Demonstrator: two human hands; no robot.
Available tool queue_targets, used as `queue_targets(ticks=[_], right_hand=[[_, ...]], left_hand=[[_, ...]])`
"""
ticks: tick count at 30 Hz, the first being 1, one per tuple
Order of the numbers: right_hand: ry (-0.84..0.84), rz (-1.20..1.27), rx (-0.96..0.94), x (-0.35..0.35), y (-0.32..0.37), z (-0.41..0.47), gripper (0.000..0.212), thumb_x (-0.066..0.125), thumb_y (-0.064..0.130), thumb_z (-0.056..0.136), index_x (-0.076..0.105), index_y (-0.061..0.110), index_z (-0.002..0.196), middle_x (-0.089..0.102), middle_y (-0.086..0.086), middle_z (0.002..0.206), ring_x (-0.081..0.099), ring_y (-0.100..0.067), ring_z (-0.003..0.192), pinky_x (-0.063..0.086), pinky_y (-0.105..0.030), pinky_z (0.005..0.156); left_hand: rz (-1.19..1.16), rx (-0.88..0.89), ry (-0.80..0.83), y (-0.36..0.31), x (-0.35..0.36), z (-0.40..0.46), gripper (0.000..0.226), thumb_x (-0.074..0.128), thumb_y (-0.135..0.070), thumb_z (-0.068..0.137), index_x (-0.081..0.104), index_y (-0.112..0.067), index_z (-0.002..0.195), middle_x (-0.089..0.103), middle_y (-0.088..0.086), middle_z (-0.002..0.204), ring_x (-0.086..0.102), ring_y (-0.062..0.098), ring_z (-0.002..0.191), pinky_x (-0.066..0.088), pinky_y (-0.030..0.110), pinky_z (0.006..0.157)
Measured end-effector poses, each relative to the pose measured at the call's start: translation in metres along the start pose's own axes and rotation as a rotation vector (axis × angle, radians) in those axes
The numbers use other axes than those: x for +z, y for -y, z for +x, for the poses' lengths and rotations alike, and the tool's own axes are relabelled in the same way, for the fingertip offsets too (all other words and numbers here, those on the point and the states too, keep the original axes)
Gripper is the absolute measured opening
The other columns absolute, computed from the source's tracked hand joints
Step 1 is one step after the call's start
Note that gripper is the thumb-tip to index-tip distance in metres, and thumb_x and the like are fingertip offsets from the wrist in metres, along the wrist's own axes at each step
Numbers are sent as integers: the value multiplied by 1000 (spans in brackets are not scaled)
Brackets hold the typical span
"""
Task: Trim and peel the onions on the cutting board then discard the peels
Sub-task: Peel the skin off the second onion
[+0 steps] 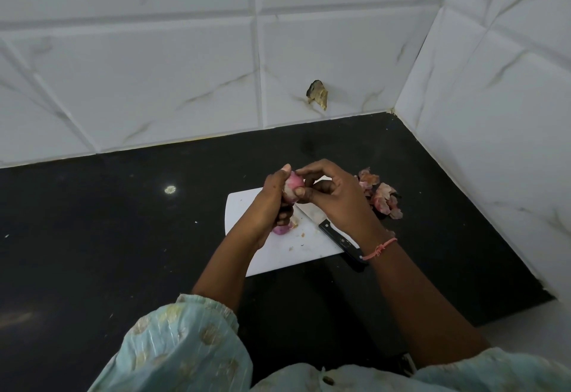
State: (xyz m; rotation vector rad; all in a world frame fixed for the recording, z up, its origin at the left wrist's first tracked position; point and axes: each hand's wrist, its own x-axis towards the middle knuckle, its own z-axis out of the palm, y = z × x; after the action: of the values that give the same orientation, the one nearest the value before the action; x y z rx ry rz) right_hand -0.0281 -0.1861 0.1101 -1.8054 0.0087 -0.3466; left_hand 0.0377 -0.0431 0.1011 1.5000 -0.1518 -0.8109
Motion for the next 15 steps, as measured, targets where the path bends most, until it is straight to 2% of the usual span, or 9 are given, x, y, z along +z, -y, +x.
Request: queue_targets(ticks=[3,7,11,13,15], right_hand=[[-34,25,9,1,0,-1,16,70,1,87,66,14,96,66,5,86,71,-20,79,61,-36,71],[13,-28,39,-1,-1,0,7,68,7,89,63,9,93,66,-3,87,71,-23,75,61,-43,73],[84,-51,54,-1,4,-2,31,65,11,93,60,18,122,64,2,99,70,-21,74,60,-36,72],[108,-66,66,-1,5,-1,31,65,11,92,62,17,123,64,3,97,69,-20,74,59,-31,70],[69,-30,70,0,4,1,29,70,7,88,66,15,115,65,-1,96,70,-19,82,60,-33,71]], left_hand=[[21,-4,-18,-1,1,1,48,34,-56,103,46,-10,108,32,-6,52,24,8,47,28,21,43],[59,-8,-24,-1,-1,2,45,35,-55,103,45,-13,114,31,-7,51,24,8,46,29,21,43],[54,2,-15,1,-6,4,48,38,-55,102,51,-12,117,25,-3,58,22,10,49,26,23,45],[45,0,-7,1,-7,3,43,39,-55,102,52,-14,107,26,-2,58,21,11,50,23,24,47],[32,-9,-7,1,-7,3,44,40,-55,102,52,-13,100,28,-2,58,21,11,50,22,25,47]])
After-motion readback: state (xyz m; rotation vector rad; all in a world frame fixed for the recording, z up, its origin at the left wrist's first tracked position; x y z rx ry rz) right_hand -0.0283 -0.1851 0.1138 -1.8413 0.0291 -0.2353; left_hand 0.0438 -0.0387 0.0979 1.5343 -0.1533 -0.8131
